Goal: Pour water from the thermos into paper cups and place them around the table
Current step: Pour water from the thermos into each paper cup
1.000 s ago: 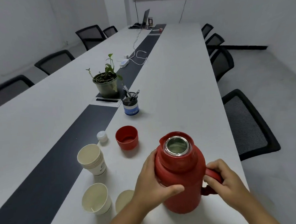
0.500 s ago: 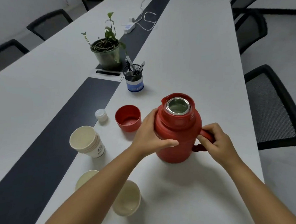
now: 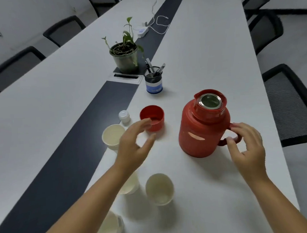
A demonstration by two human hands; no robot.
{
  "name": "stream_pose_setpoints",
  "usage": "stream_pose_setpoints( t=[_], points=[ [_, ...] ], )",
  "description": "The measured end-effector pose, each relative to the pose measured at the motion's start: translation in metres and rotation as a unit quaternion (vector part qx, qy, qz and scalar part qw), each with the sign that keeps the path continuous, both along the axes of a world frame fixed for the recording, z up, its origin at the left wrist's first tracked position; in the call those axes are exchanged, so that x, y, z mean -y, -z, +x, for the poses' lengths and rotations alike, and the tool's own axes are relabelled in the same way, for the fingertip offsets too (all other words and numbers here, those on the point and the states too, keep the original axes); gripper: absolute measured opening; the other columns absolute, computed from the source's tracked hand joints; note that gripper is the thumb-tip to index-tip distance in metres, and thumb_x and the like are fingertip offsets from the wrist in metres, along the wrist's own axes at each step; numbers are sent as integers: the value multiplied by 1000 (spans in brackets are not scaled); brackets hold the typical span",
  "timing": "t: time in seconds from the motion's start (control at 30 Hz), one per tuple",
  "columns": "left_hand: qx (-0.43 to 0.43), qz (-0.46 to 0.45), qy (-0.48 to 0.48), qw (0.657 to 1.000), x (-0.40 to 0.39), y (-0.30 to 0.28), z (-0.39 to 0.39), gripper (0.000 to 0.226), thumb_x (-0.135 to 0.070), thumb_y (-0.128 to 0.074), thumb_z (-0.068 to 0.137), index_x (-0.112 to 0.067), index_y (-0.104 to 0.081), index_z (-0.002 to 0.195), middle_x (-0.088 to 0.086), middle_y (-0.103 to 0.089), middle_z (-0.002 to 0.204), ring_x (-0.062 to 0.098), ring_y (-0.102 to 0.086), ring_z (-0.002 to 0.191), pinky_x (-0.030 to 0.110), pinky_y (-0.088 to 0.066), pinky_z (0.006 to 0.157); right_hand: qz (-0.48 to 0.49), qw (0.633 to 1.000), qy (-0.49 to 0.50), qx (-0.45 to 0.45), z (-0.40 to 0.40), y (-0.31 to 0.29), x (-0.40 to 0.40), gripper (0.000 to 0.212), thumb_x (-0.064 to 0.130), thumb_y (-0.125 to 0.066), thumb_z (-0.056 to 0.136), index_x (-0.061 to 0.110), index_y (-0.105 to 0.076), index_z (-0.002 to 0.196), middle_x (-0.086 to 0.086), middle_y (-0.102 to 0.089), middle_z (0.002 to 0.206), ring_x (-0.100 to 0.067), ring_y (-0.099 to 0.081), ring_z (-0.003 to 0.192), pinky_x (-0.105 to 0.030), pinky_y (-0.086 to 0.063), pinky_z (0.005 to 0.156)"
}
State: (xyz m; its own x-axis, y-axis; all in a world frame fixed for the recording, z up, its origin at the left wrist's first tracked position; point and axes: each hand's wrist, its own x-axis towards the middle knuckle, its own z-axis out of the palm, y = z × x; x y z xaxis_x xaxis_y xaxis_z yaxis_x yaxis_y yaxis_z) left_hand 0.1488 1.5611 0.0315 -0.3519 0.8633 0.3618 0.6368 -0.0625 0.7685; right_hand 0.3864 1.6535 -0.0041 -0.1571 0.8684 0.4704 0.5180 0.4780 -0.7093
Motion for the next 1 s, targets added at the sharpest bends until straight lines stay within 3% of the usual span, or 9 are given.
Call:
stream_pose_setpoints(
  t=[0.1, 0.2, 0.27, 0.33, 0.43, 0.57, 0.7, 0.83, 1.0],
  points=[
    [-10, 79, -74, 994, 42, 1, -40, 26, -16, -58, 80, -9, -57, 105, 0, -61, 92, 5, -58, 85, 6, -47, 80, 25, 998, -44, -29, -40, -8, 23, 25, 17, -53, 78, -4, -63, 87, -6, -57, 93, 6, -47, 99, -9, -33, 90],
    [28, 35, -155, 987, 74, 21, -81, 27, -2, -62, 78, -2, -59, 105, 0, -59, 90, 6, -57, 75, 6, -47, 76, 17, 992, -124, 15, -96, -16, 38, 17, 10, -60, 74, -6, -64, 81, -10, -62, 83, -10, -50, 87, -5, -32, 87],
    [72, -45, -173, 981, 86, 40, -105, 33, 1, -65, 79, -7, -57, 110, -8, -55, 90, 8, -56, 78, 19, -50, 77, -14, 982, -171, 73, -133, -18, 43, 18, 7, -63, 71, -4, -65, 86, -15, -66, 85, -13, -54, 86, -7, -31, 79],
    [110, -121, -149, 975, 88, 60, -124, 42, -3, -67, 78, -8, -53, 117, -13, -51, 93, 16, -56, 86, 23, -47, 76, -61, 968, -211, 122, -166, -15, 44, 23, 7, -65, 76, 1, -64, 99, -12, -65, 99, -17, -53, 93, -5, -27, 79],
    [148, -191, -85, 967, 79, 82, -141, 54, -13, -70, 78, -12, -45, 126, -8, -48, 105, 12, -52, 97, 9, -38, 72, -139, 953, -220, 153, -201, -3, 44, 35, 12, -63, 81, 10, -57, 116, -3, -57, 117, -14, -48, 107, -6, -26, 85],
    [190, -216, 4, 958, 51, 88, -150, 72, -27, -74, 73, -18, -36, 133, -10, -43, 121, 6, -46, 108, 16, -36, 86, -149, 943, -202, 219, -222, 10, 46, 38, 13, -58, 84, 16, -53, 122, -4, -49, 130, -18, -42, 121, -14, -25, 95],
    [193, -212, 93, 953, 23, 82, -153, 65, -28, -79, 67, -39, -41, 118, -21, -48, 117, 1, -47, 110, 9, -37, 83, -100, 942, -177, 266, -229, 11, 48, 27, 1, -61, 80, 5, -65, 106, -13, -63, 114, -26, -55, 109, -24, -36, 90],
    [222, -189, 128, 948, 11, 84, -156, 62, -33, -78, 61, -50, -39, 107, -28, -49, 111, -15, -47, 103, 4, -39, 83, -8, 944, -175, 281, -232, 10, 48, 20, -8, -74, 60, 3, -71, 77, -12, -71, 77, -26, -67, 73, -24, -50, 62],
    [226, -185, 126, 948, 4, 95, -161, 77, -28, -82, 63, -30, -40, 128, -10, -47, 130, 8, -46, 119, 32, -43, 100, 15, 941, -184, 283, -235, 12, 47, 7, -1, -65, 66, 3, -67, 71, -12, -68, 78, -26, -65, 76, -21, -44, 69]
  ],
)
